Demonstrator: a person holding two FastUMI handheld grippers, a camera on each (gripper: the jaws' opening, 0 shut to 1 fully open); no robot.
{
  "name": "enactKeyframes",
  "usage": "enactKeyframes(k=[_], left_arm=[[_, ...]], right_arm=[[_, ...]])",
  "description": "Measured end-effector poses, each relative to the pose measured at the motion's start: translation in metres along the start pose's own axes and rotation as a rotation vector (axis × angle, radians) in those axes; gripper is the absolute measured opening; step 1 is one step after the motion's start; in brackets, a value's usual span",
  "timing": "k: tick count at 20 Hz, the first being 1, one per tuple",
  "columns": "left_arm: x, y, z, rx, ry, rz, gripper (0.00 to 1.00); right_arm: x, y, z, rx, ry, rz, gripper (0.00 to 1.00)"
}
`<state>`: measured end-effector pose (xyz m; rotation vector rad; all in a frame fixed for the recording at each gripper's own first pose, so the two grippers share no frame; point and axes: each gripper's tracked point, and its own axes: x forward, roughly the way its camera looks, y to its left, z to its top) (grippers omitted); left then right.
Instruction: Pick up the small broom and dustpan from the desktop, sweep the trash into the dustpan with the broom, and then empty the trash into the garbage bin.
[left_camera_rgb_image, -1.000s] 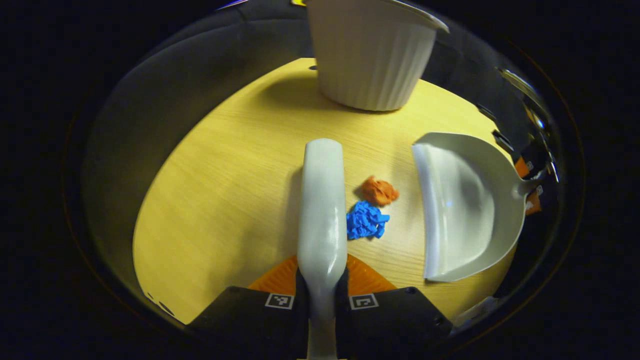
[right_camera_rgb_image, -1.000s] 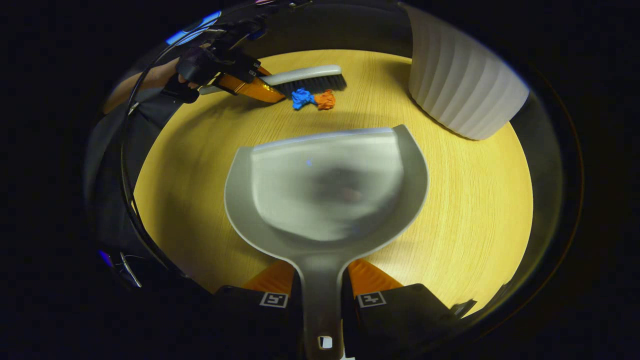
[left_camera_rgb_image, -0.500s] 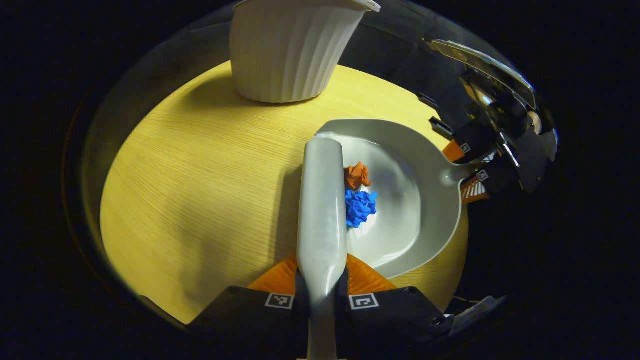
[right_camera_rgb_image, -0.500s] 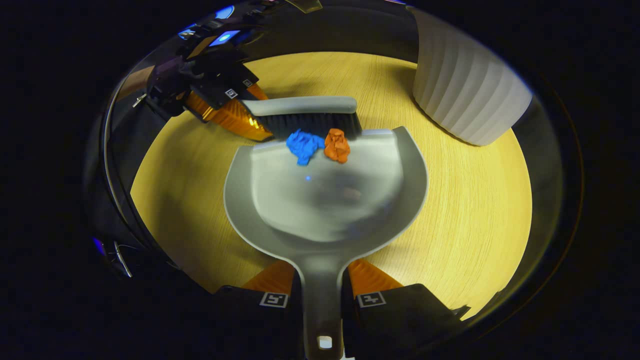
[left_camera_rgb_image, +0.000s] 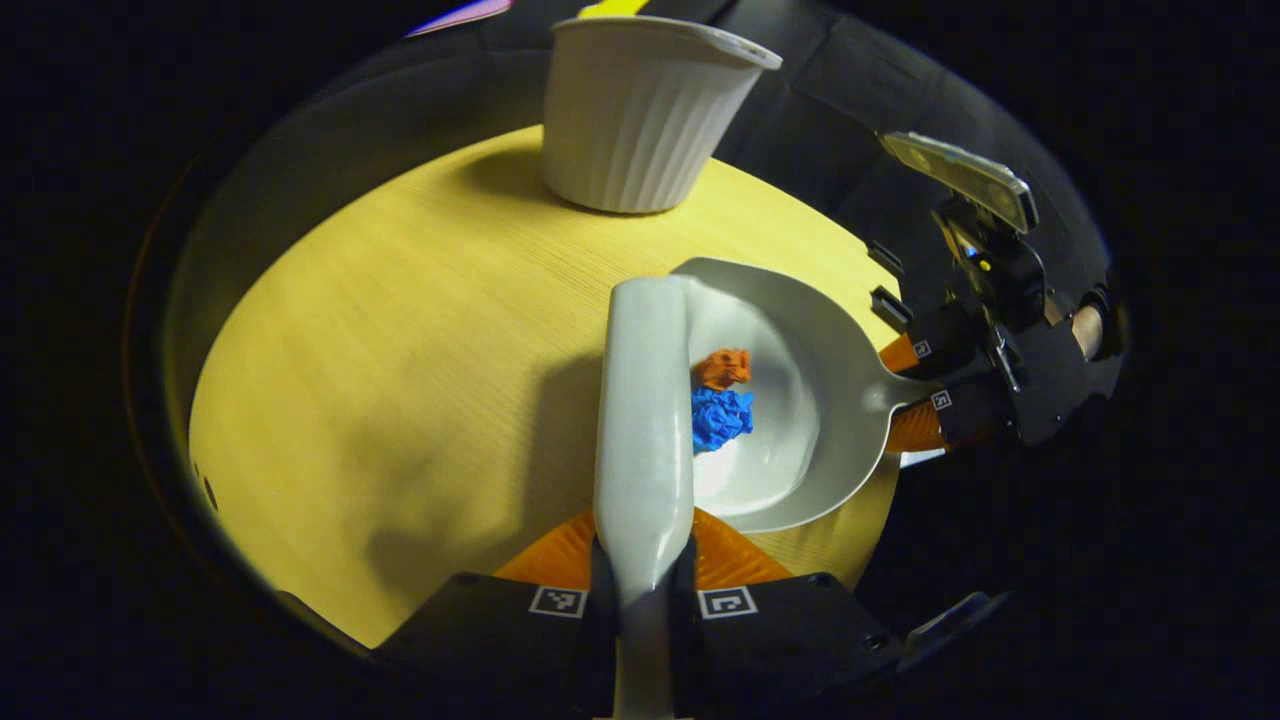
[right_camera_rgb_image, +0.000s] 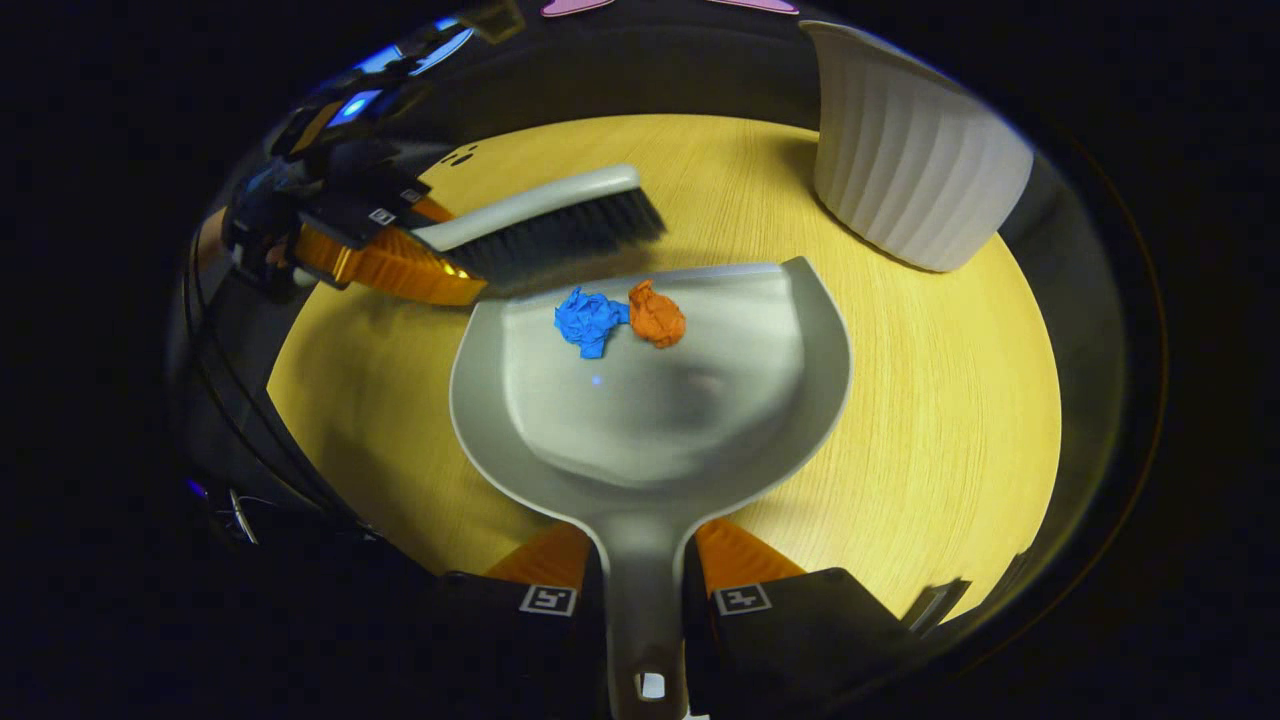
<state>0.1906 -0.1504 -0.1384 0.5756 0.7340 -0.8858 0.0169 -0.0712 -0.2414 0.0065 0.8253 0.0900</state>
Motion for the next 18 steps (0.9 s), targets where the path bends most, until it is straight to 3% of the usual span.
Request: enactKeyframes(k=[6,13,18], left_arm=[[-0.018,0.026,-0.053,-0.147,-0.104,0.143,0.27],[-0.027,0.055,-0.137,-0.345,-0.169,0.226,0.27],[-0.031,0.053,-0.170,-0.467,-0.184,0.277,0.27]], right_arm=[[-0.019,-0.007,-0.001,0.032,-0.017,-0.037,0.35],[-0.060,-0.032,0.014,-0.001,-0.064,-0.145,0.35],[-0.088,-0.045,0.030,0.001,-0.106,-0.158,0.35]])
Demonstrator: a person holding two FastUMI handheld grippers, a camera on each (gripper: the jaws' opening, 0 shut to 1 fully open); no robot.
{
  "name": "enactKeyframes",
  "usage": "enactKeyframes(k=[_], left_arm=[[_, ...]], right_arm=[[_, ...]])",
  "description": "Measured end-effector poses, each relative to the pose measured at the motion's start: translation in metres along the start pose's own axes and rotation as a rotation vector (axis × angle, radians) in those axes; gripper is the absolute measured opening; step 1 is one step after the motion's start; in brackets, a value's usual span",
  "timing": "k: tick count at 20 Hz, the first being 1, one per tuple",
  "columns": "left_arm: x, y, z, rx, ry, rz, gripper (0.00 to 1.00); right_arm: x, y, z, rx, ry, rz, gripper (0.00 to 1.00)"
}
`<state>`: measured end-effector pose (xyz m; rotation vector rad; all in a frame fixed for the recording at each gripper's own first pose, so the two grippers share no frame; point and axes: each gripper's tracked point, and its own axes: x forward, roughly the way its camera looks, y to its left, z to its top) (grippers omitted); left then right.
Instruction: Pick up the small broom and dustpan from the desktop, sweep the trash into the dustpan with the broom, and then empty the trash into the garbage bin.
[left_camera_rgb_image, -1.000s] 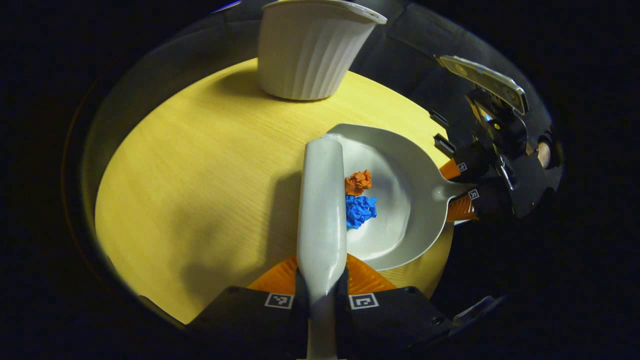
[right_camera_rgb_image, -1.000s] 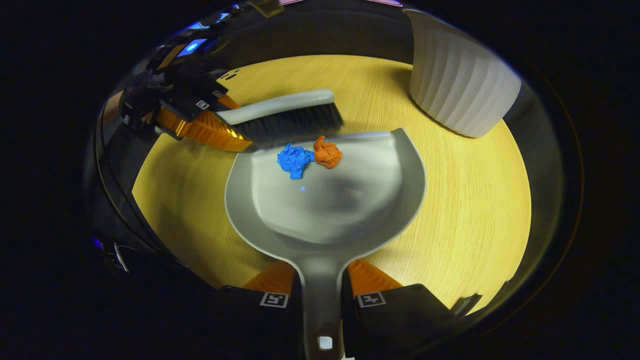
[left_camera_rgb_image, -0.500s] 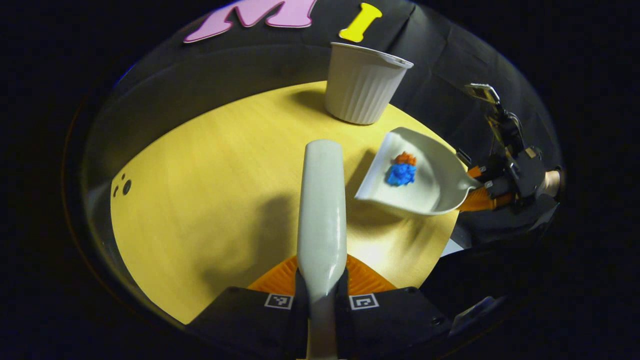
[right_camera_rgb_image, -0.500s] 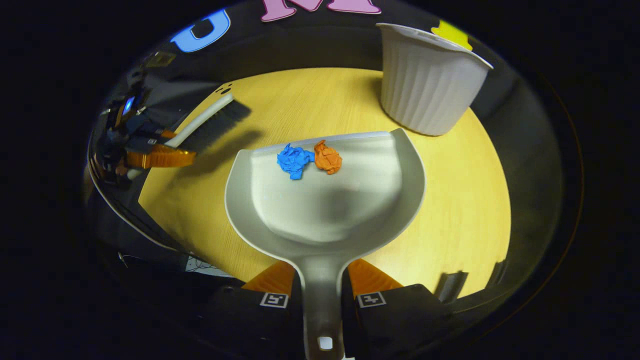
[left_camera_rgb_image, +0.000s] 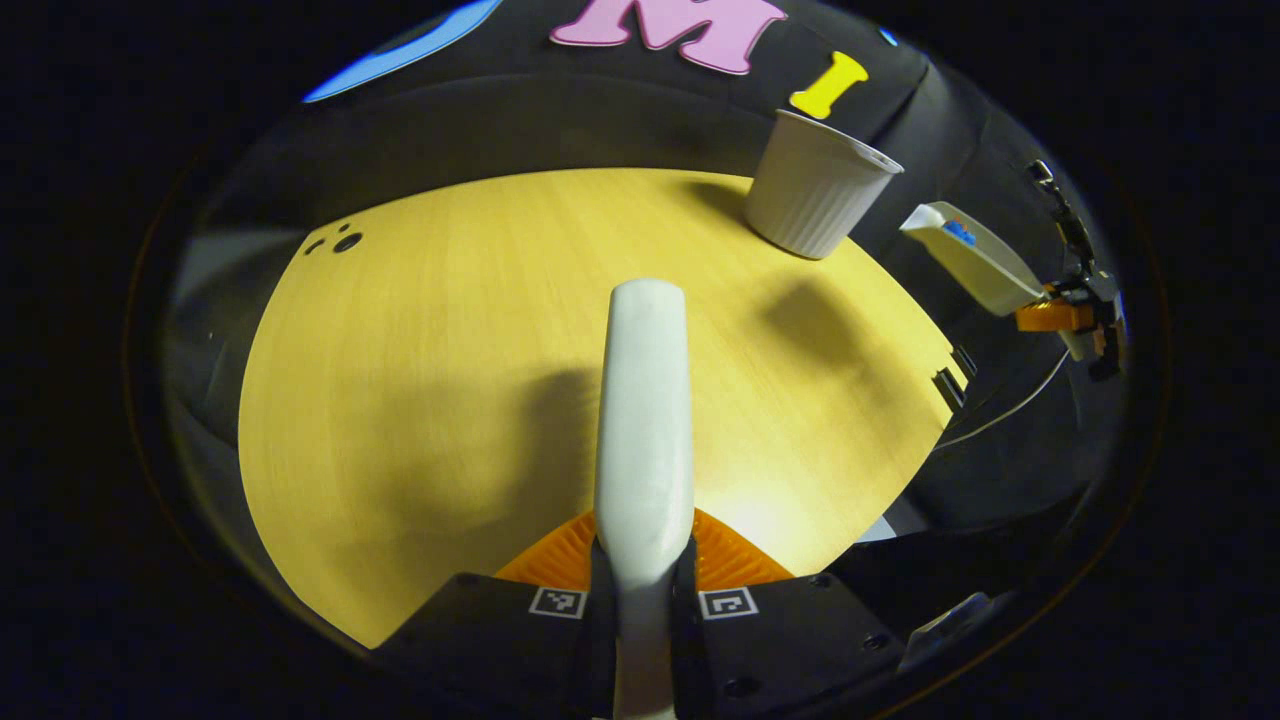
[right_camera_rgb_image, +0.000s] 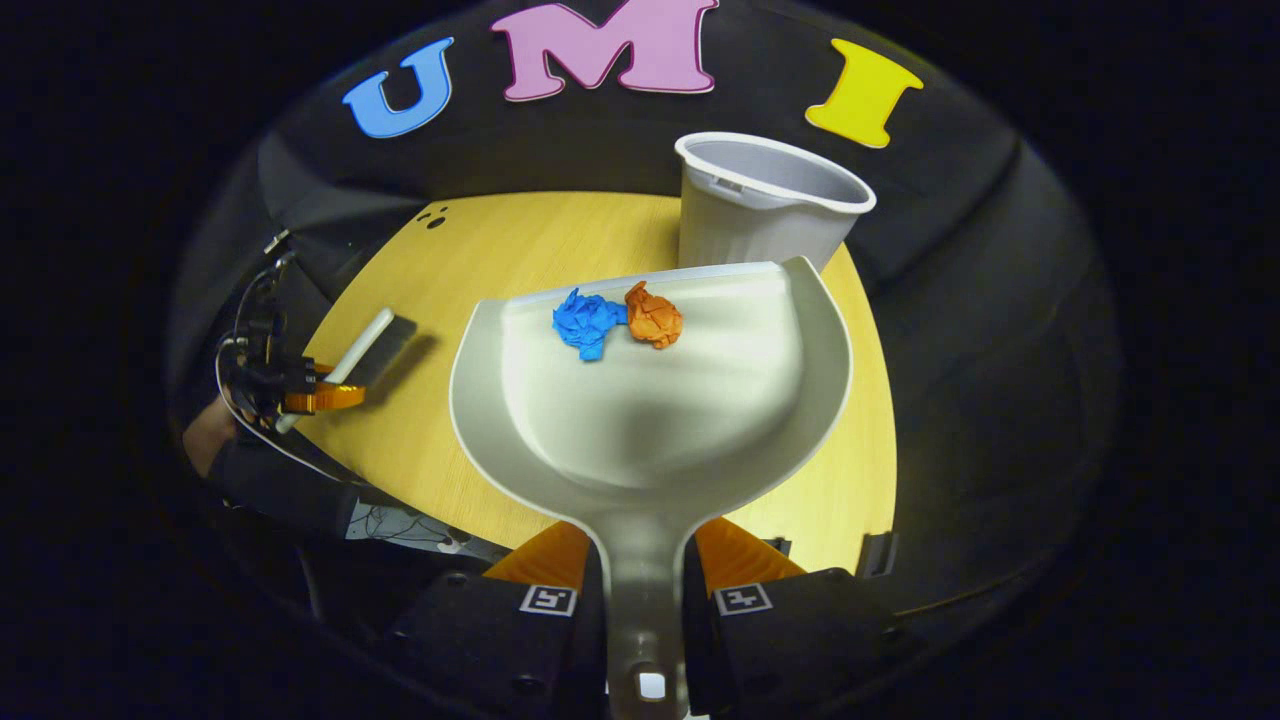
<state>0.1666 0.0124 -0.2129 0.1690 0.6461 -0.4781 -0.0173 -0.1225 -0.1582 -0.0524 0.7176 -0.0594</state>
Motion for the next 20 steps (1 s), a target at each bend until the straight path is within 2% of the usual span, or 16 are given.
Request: enactKeyframes(k=[6,8,16,17,18,19,20], left_arm=[[-0.013,0.033,-0.031,-0.139,-0.006,0.052,0.26],[-0.017,0.041,-0.036,-0.179,-0.016,0.053,0.27],[-0.029,0.059,-0.040,-0.210,-0.010,0.094,0.26],[-0.031,0.060,-0.039,-0.212,-0.010,0.099,0.26],[-0.033,0.061,-0.038,-0.214,-0.011,0.105,0.27],[-0.035,0.061,-0.035,-0.215,-0.012,0.109,0.27],[-0.038,0.064,-0.033,-0.216,-0.015,0.113,0.27]], right_arm=[[-0.007,-0.023,0.046,0.026,-0.066,-0.033,0.35],[-0.013,-0.034,0.076,0.059,-0.099,-0.041,0.35],[0.011,-0.095,0.169,0.181,-0.176,-0.163,0.35],[0.018,-0.103,0.176,0.178,-0.180,-0.185,0.39],[0.024,-0.111,0.183,0.166,-0.182,-0.208,0.30],[0.030,-0.117,0.189,0.147,-0.185,-0.231,0.35],[0.035,-0.124,0.195,0.136,-0.187,-0.251,0.35]])
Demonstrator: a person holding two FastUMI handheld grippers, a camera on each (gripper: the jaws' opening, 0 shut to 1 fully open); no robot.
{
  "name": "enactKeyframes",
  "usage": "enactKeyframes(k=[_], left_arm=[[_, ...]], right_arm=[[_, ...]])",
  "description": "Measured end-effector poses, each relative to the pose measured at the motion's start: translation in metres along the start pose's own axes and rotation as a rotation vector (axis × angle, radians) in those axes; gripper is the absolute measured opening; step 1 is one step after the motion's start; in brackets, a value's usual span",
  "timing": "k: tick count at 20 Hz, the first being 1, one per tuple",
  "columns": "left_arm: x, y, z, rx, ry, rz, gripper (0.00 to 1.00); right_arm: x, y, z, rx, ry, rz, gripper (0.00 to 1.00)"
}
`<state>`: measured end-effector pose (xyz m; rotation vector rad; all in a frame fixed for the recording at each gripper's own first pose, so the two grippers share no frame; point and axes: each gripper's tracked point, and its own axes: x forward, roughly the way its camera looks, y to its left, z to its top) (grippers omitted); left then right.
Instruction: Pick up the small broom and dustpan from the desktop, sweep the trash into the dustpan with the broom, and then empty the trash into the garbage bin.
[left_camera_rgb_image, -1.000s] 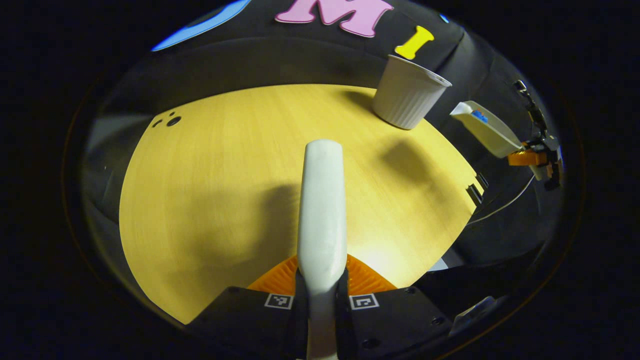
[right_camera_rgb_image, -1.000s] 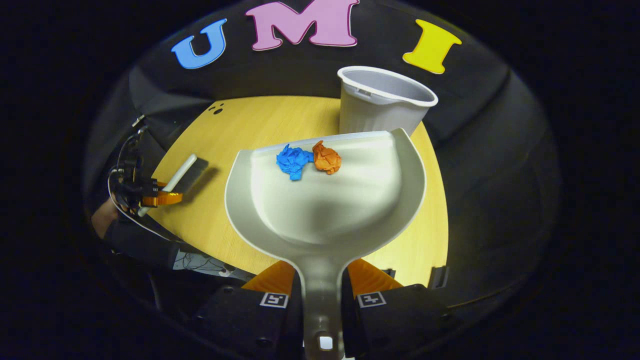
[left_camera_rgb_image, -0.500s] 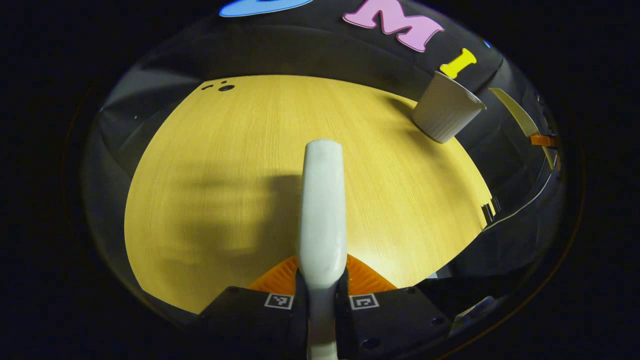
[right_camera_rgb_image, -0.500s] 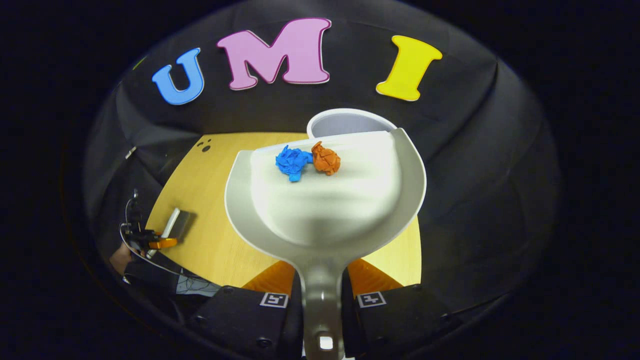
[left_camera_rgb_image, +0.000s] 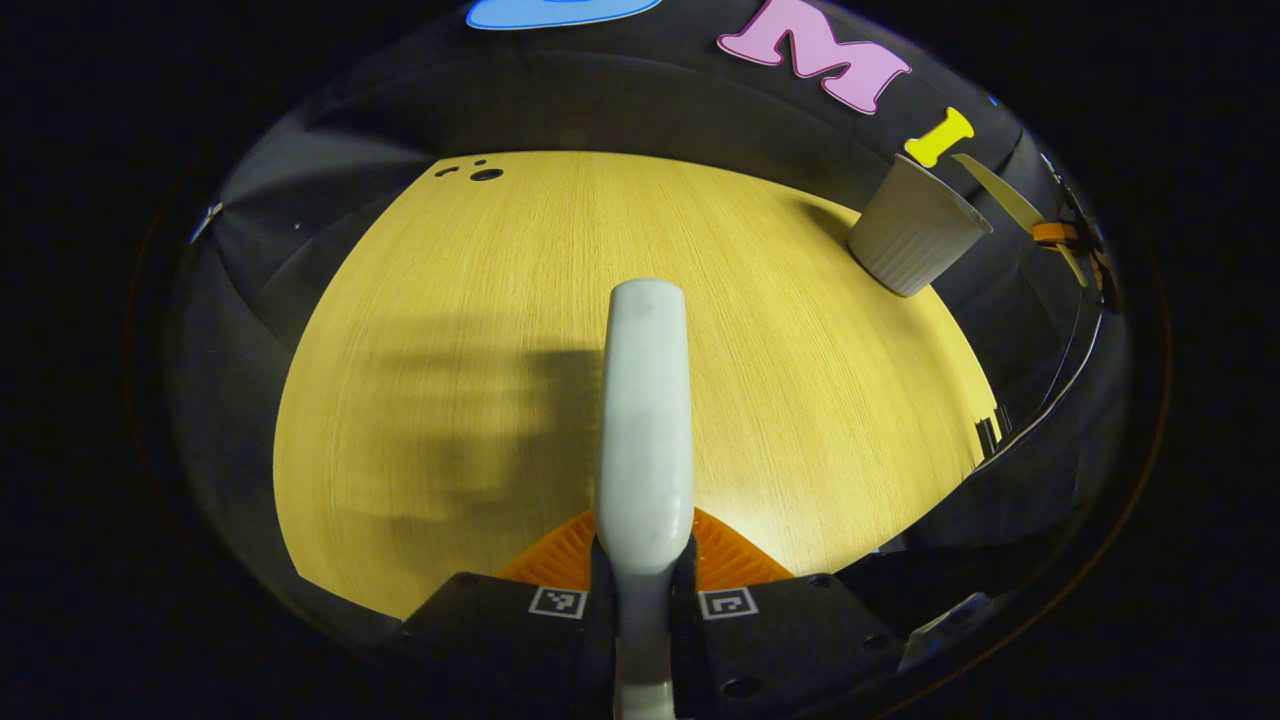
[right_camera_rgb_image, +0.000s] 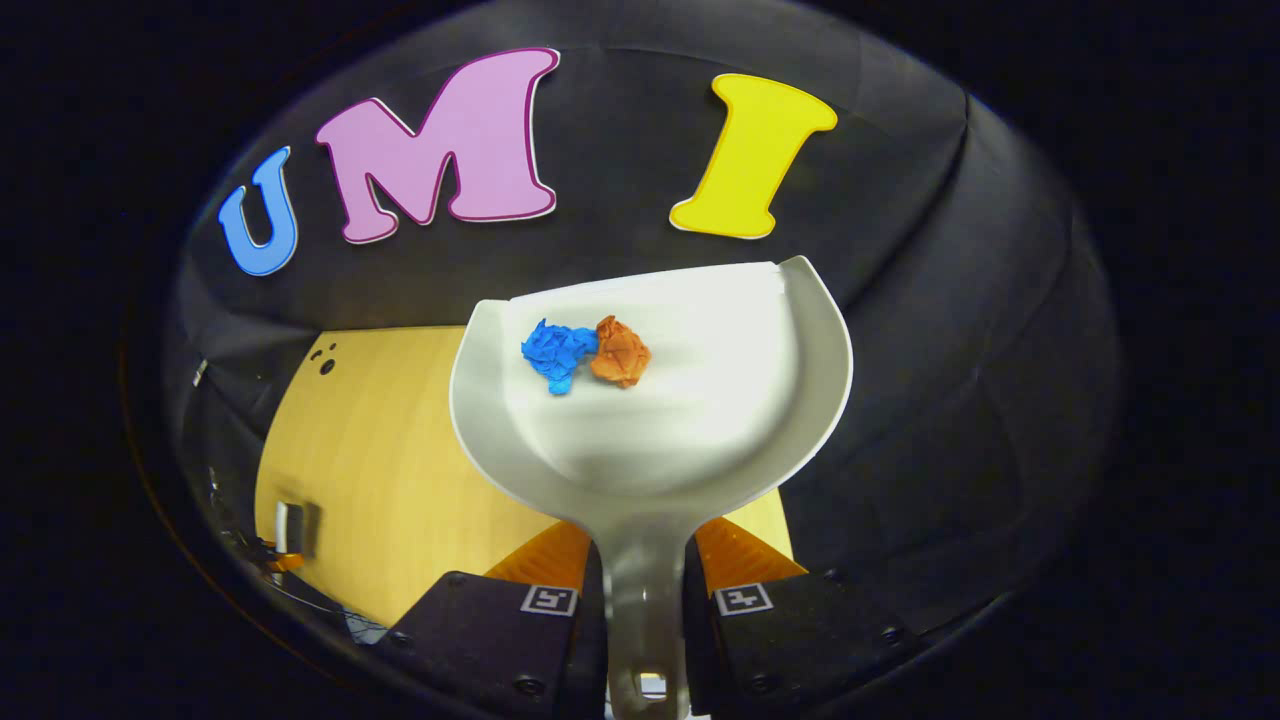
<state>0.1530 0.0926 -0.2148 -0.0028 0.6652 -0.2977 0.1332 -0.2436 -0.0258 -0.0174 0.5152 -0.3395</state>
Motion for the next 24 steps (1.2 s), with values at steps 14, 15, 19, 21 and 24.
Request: enactKeyframes(k=[14,15,19,21,24], left_arm=[[-0.004,0.004,0.013,-0.032,-0.005,0.018,0.27],[-0.004,0.003,0.014,-0.038,-0.004,0.016,0.27],[-0.003,-0.002,0.015,-0.039,-0.005,0.024,0.27],[-0.004,-0.004,0.015,-0.038,-0.005,0.027,0.27],[-0.003,-0.009,0.012,-0.039,0.002,0.028,0.27]], right_arm=[[0.083,-0.050,0.022,-0.284,-0.060,-0.320,0.35],[0.089,-0.048,0.023,-0.320,-0.060,-0.333,0.35],[0.097,-0.049,0.026,-0.533,-0.088,-0.442,0.35],[0.098,-0.048,0.030,-0.666,-0.110,-0.495,0.35],[0.093,-0.045,0.037,-0.789,-0.143,-0.541,0.35]])
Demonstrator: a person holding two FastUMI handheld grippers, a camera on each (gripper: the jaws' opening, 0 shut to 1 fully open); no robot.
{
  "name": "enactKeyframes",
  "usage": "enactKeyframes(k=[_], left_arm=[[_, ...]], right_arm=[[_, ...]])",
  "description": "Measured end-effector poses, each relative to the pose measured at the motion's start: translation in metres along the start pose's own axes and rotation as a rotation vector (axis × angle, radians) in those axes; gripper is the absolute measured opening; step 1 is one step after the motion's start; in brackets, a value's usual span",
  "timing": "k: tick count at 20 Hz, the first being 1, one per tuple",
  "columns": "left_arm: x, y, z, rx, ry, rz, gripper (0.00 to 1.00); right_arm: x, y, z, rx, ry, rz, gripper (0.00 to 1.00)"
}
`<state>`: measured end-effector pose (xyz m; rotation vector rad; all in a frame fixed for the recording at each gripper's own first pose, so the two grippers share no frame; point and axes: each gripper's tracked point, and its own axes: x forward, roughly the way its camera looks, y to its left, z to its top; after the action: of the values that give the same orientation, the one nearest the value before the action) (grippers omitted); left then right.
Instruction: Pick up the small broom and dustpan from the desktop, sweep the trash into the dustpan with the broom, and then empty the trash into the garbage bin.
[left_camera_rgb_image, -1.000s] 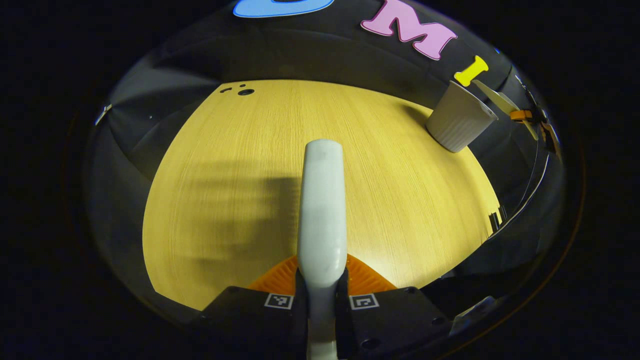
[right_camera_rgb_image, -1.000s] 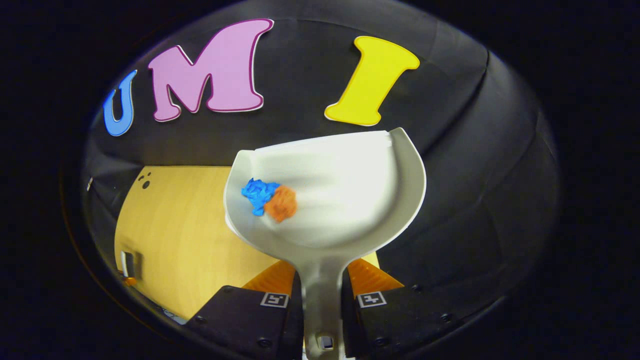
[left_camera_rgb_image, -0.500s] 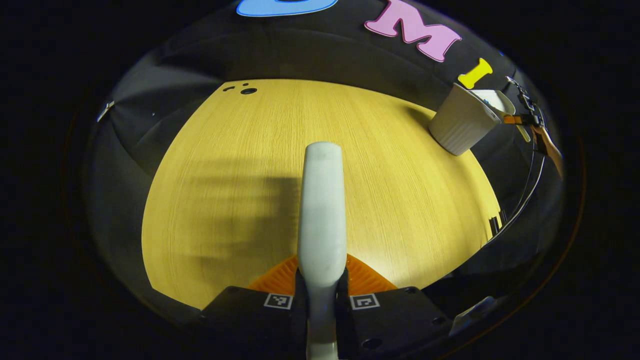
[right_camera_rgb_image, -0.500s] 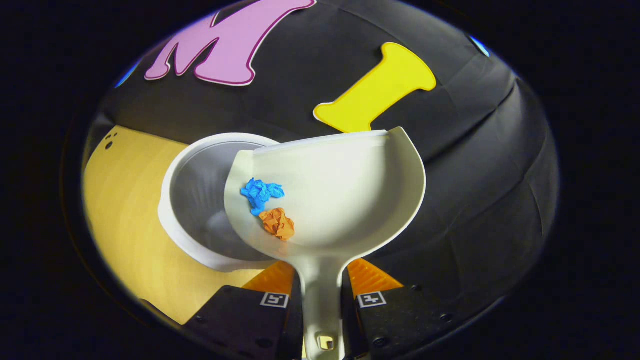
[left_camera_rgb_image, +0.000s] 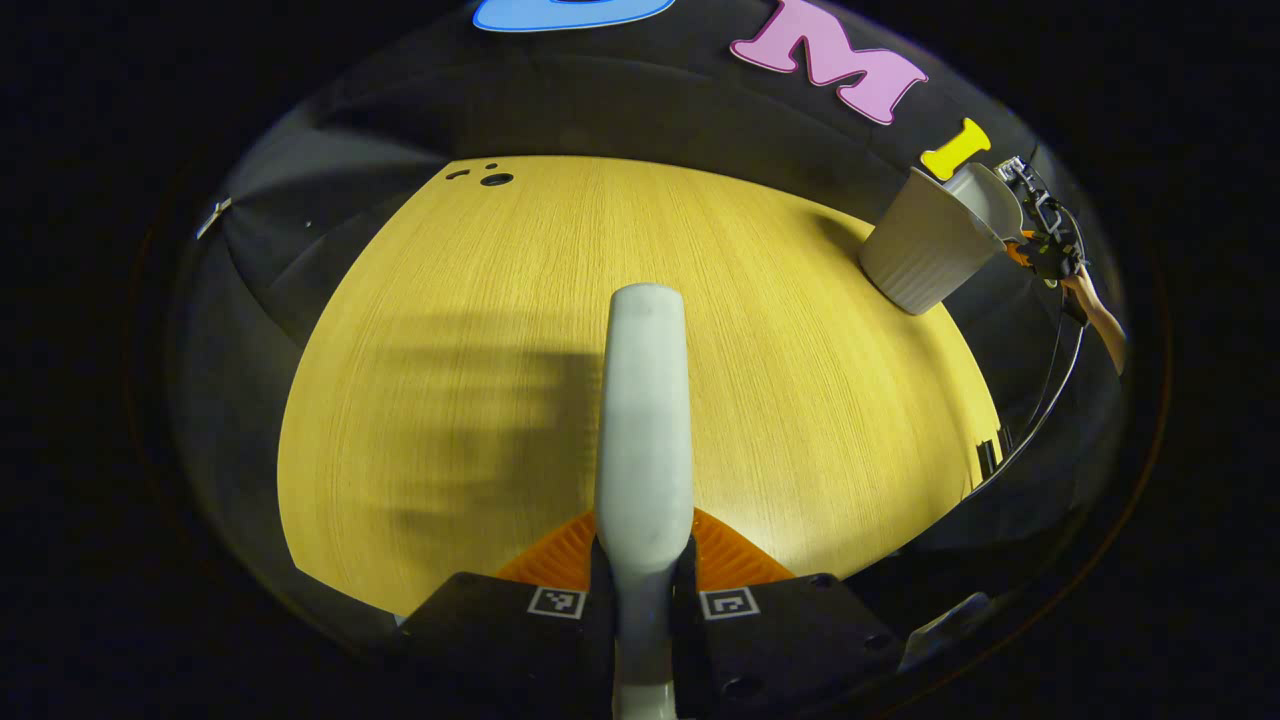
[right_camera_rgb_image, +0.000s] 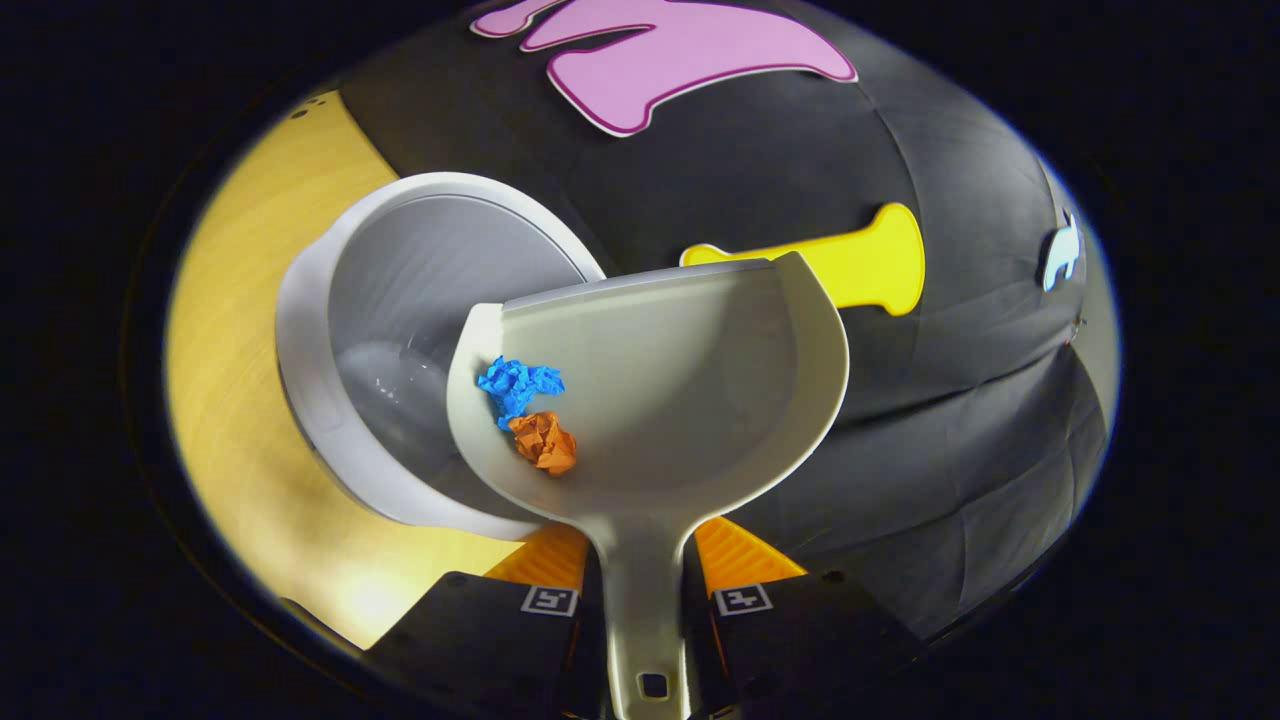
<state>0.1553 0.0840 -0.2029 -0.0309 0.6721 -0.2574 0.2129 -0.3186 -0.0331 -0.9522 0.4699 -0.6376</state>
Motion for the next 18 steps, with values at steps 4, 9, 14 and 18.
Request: enactKeyframes(k=[4,9,14,18], left_arm=[[0.001,-0.005,-0.005,0.001,0.013,0.006,0.27],[0.003,-0.012,-0.007,0.004,0.021,0.011,0.27],[0.009,-0.023,-0.010,0.019,0.036,0.003,0.27],[0.018,-0.034,-0.002,0.043,0.040,-0.014,0.27]], right_arm=[[0.006,-0.010,-0.015,-0.084,-0.029,-0.055,0.34],[0.017,-0.022,-0.025,-0.220,-0.072,-0.120,0.34],[0.026,-0.038,-0.031,-0.342,-0.117,-0.179,0.34],[0.028,-0.041,-0.034,-0.344,-0.108,-0.172,0.35]])
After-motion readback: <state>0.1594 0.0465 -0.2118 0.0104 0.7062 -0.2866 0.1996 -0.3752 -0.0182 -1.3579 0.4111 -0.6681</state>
